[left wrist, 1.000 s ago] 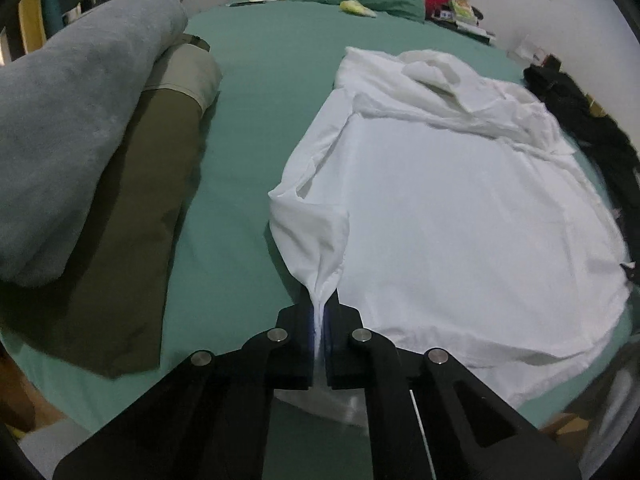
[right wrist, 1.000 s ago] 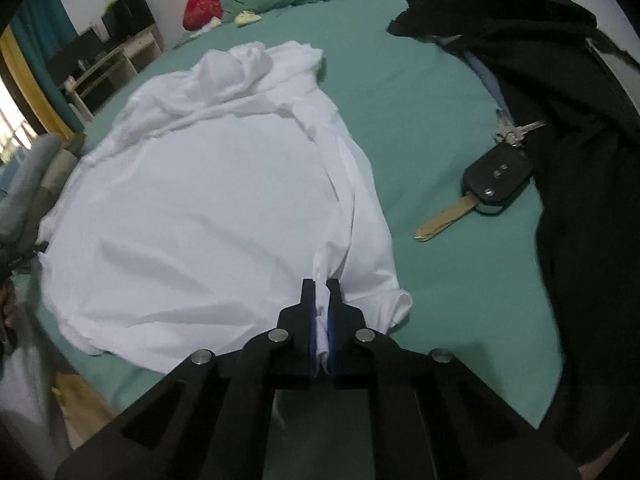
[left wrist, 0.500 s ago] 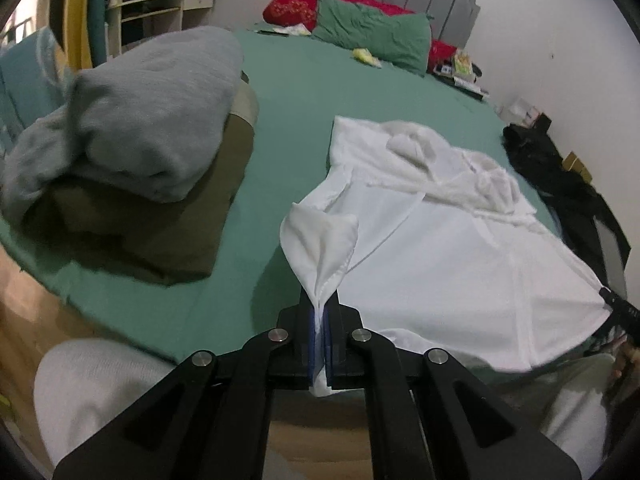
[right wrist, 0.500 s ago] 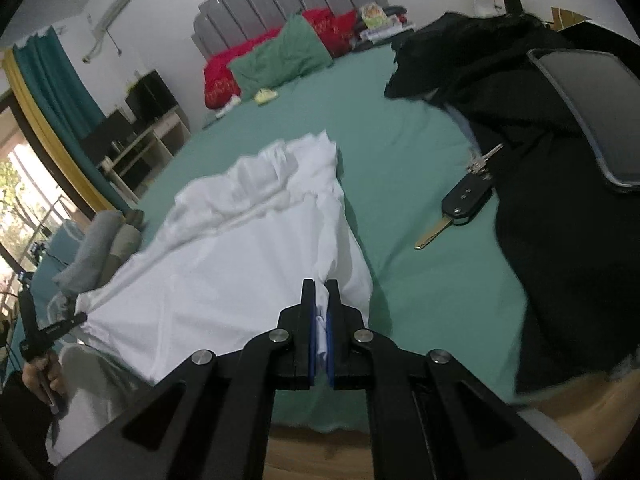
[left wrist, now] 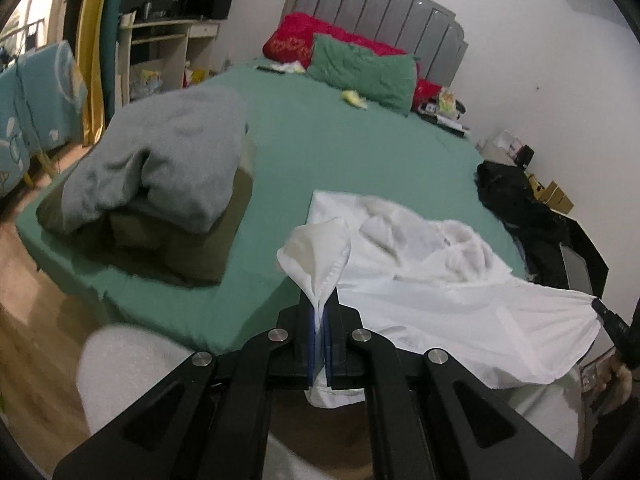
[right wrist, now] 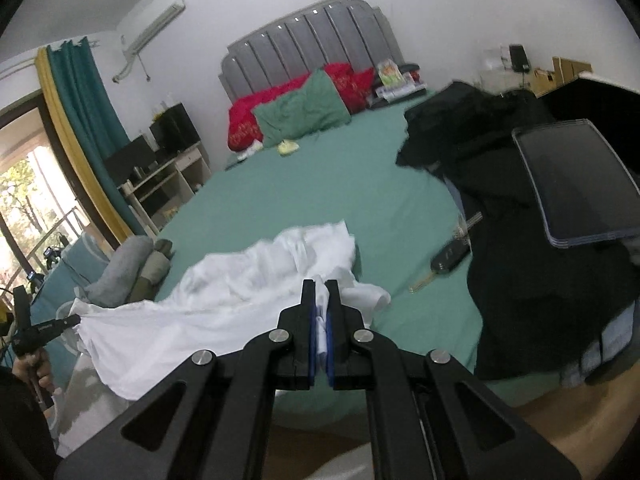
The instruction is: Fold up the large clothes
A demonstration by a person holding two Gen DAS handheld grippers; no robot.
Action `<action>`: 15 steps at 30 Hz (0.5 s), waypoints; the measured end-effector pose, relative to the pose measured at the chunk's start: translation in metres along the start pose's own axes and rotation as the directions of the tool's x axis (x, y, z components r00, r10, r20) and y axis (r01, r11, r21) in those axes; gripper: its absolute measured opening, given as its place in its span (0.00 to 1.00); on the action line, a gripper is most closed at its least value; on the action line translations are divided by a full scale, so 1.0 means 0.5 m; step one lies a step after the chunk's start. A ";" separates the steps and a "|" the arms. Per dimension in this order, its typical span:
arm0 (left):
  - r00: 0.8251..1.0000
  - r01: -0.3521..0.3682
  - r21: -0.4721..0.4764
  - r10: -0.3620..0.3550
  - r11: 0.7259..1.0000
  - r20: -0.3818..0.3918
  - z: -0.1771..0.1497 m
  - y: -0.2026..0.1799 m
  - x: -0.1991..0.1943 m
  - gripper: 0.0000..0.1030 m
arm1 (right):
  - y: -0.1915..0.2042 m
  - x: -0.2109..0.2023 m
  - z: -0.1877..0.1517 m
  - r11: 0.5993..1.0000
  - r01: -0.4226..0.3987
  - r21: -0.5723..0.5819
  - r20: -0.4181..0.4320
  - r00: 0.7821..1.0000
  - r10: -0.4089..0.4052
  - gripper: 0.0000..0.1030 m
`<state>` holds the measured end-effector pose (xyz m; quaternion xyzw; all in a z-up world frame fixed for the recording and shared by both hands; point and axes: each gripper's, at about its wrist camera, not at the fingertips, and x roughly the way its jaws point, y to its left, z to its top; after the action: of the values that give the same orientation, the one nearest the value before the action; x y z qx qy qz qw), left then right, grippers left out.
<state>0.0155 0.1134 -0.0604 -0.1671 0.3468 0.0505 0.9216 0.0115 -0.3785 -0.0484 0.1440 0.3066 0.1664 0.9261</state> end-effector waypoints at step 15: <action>0.998 -0.036 0.022 0.035 0.999 0.059 0.178 -0.043 0.213 0.04 | -0.060 0.240 0.168 0.999 -0.008 0.040 0.052 0.999 0.006 0.04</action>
<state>0.1556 0.1211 -0.0617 -0.1489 0.3233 0.0680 0.9320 0.1606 -0.3718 -0.0573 0.1681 0.2852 0.1595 0.9300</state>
